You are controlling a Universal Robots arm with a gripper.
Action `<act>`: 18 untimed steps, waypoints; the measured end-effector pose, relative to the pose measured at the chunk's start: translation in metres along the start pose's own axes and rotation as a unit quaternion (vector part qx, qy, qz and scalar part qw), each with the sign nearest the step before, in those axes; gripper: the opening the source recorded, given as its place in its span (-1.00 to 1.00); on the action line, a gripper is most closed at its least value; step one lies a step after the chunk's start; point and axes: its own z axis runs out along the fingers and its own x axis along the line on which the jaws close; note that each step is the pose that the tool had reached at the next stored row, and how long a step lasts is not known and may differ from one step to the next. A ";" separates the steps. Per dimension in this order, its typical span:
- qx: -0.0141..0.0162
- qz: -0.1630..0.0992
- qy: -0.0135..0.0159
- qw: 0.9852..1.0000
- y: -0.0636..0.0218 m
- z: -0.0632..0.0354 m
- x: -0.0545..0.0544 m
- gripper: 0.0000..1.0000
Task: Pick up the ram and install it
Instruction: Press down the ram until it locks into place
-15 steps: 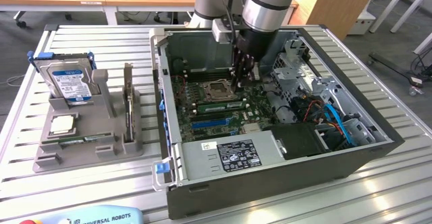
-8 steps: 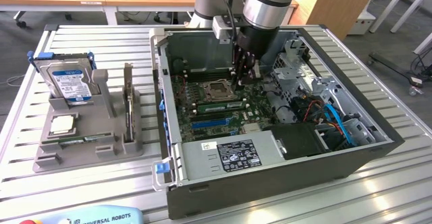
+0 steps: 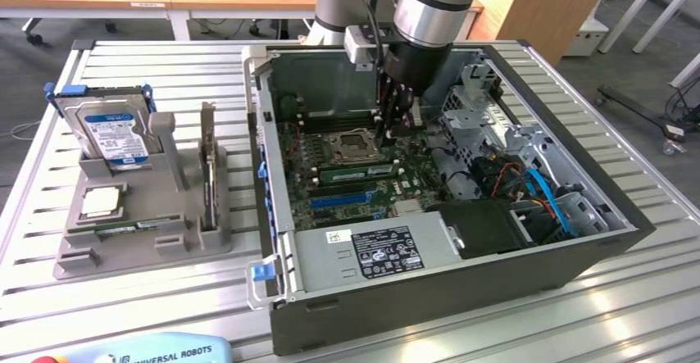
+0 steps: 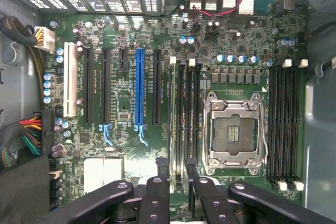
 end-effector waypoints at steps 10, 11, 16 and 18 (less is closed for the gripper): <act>0.000 0.000 0.000 1.000 0.0000 0.0000 0.000 -0.80; 0.000 0.000 0.000 1.000 0.0000 0.0000 0.000 -0.80; 0.000 0.000 0.000 1.000 -0.0017 -0.0001 0.000 -0.80; 0.000 0.000 0.000 1.000 -0.0045 -0.0003 0.000 -0.80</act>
